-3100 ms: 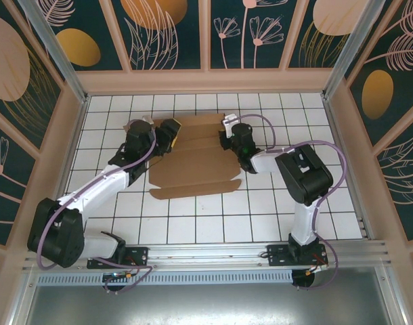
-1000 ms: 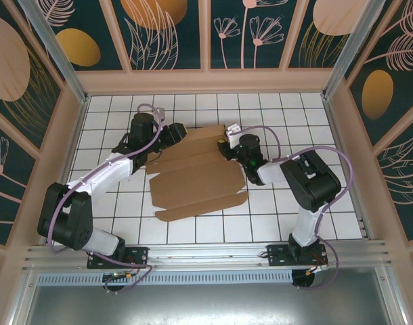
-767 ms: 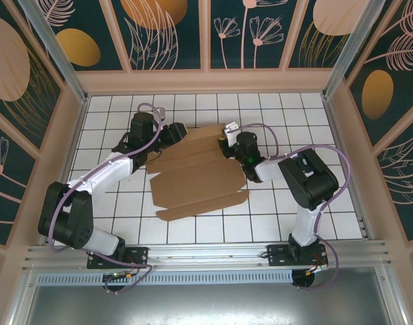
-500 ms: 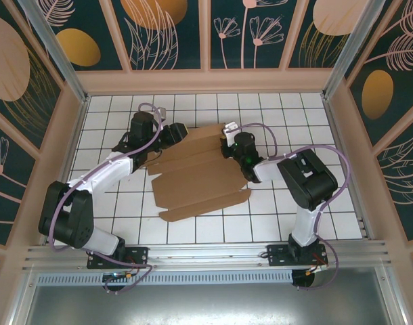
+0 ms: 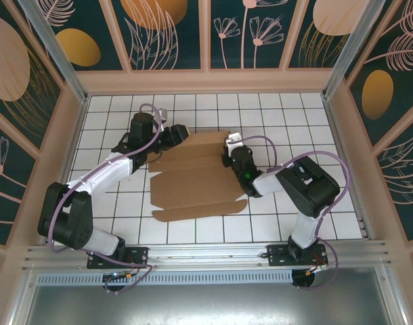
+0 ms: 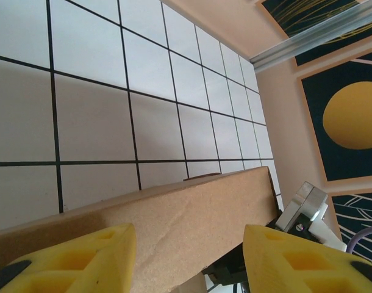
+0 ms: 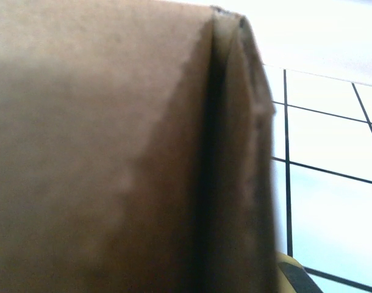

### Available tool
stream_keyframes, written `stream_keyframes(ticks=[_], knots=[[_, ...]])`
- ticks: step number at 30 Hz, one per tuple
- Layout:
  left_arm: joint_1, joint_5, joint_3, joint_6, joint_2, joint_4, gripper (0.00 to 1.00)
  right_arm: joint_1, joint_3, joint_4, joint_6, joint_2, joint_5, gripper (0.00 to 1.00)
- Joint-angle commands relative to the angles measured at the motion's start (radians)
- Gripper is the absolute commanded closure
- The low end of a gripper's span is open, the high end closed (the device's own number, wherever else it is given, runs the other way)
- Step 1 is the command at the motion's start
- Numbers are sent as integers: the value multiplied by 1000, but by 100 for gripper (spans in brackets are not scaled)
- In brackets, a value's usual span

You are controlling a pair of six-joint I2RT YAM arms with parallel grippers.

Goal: Fold the paper box

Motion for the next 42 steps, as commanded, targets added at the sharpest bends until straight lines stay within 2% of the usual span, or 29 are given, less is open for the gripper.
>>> stream_keyframes(ticks=[1,9,12,14,15,17,19,24,27,37,42], knots=[[14,-89,13,65,-13,-138,49,-5,-44,-47,21,-38,70,95],[42,-326,140,184,-134,-386,43,-13,-65,-54,30,-66,81,95],[49,-365,159,192,-163,-475,40,-12,-59,-62,32,-65,82,95],[52,-343,144,177,-181,-507,38,-12,-57,-66,40,-64,91,95],[53,-325,131,169,-189,-512,29,-13,-57,-68,44,-63,95,95],[52,-289,99,155,-208,-517,20,-12,-59,-67,53,-61,95,94],[54,-274,77,154,-215,-522,18,-11,-65,-60,57,-60,86,94],[62,-323,58,176,-211,-546,17,-9,-71,-44,51,-51,81,94],[69,-311,26,172,-204,-506,16,-10,-75,-35,50,-50,75,94],[71,-118,-68,100,-159,-275,18,-5,-86,-29,66,-45,60,94],[71,-36,-112,58,-139,-130,23,-1,-86,-26,77,-36,56,95]])
